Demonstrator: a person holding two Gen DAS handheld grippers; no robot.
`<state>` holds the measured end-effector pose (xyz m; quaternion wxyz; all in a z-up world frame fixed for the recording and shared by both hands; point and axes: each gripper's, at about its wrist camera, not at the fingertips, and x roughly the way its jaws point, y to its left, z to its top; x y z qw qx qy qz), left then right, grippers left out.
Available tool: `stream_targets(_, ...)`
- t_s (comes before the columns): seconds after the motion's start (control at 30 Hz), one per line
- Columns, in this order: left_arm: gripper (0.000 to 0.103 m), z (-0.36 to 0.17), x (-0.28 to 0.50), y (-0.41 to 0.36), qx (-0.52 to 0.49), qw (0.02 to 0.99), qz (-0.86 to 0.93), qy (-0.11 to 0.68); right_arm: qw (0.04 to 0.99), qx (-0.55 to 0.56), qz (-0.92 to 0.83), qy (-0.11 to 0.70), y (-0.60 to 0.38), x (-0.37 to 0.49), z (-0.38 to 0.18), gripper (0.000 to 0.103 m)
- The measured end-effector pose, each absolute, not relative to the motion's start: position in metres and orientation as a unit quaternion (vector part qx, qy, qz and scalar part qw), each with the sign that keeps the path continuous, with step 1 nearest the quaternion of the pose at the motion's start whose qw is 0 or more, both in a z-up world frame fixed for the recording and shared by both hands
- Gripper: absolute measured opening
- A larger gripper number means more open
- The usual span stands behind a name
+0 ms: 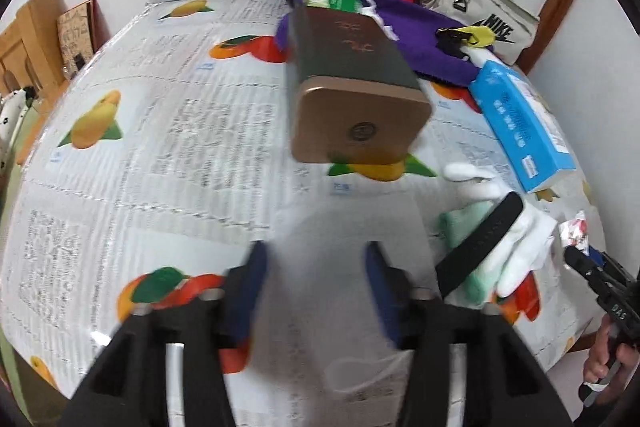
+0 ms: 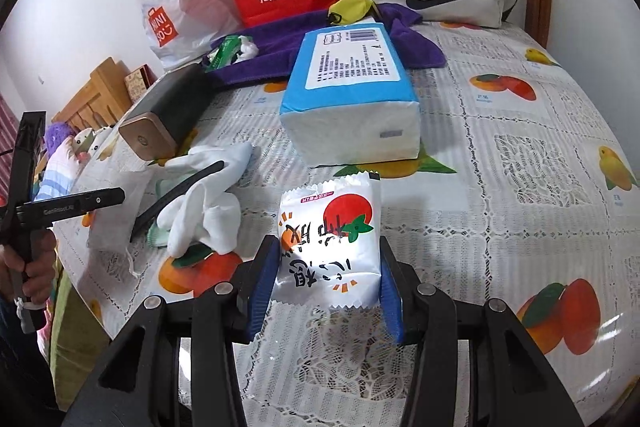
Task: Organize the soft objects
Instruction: 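Carry the clear bag and snack packet with both tools over the purple towel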
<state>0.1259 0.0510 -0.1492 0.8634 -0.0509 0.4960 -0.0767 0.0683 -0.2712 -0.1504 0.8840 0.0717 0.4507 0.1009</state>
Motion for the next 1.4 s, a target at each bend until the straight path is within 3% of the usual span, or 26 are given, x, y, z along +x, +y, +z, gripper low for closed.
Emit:
stream_targets(0.07,0.060,-0.151,0.126,0.042,-0.053,0.861,-0.084,0.498,0.883,0.070,0.100,0.453,-0.271,0.069,-0.151,0.047)
stream_targets(0.3,0.086,-0.157,0.131,0.016,-0.019,0.861,-0.072,0.503,0.882,0.066,0.098,0.456,-0.271,0.072,-0.150,0.047)
stream_targets(0.4,0.086,-0.161,0.131,0.004,0.011,0.866,-0.057,0.496,0.882,0.066,0.100,0.457,-0.270,0.073,-0.151,0.047)
stream_targets(0.47,0.079,-0.162,0.130,-0.001,0.035,0.874,-0.045,0.483,0.882,0.065,0.101,0.456,-0.269,0.075,-0.151,0.047)
stream_targets(0.57,0.058,-0.159,0.127,-0.002,0.040,0.879,-0.055,0.472,0.882,0.062,0.098,0.457,-0.269,0.077,-0.151,0.047)
stream_targets(0.63,0.032,-0.156,0.126,0.000,0.039,0.880,-0.057,0.470,0.882,0.057,0.093,0.458,-0.268,0.079,-0.151,0.047)
stream_targets(0.73,0.010,-0.153,0.130,0.010,0.015,0.876,-0.062,0.479,0.879,0.054,0.091,0.465,-0.268,0.082,-0.154,0.046)
stream_targets(1.03,0.008,-0.142,0.135,0.031,-0.055,0.869,-0.080,0.484,0.869,0.054,0.093,0.482,-0.267,0.088,-0.155,0.046)
stream_targets(1.4,0.008,-0.101,0.138,0.041,-0.089,0.881,-0.098,0.454,0.887,0.045,0.127,0.442,-0.257,0.095,-0.104,0.046)
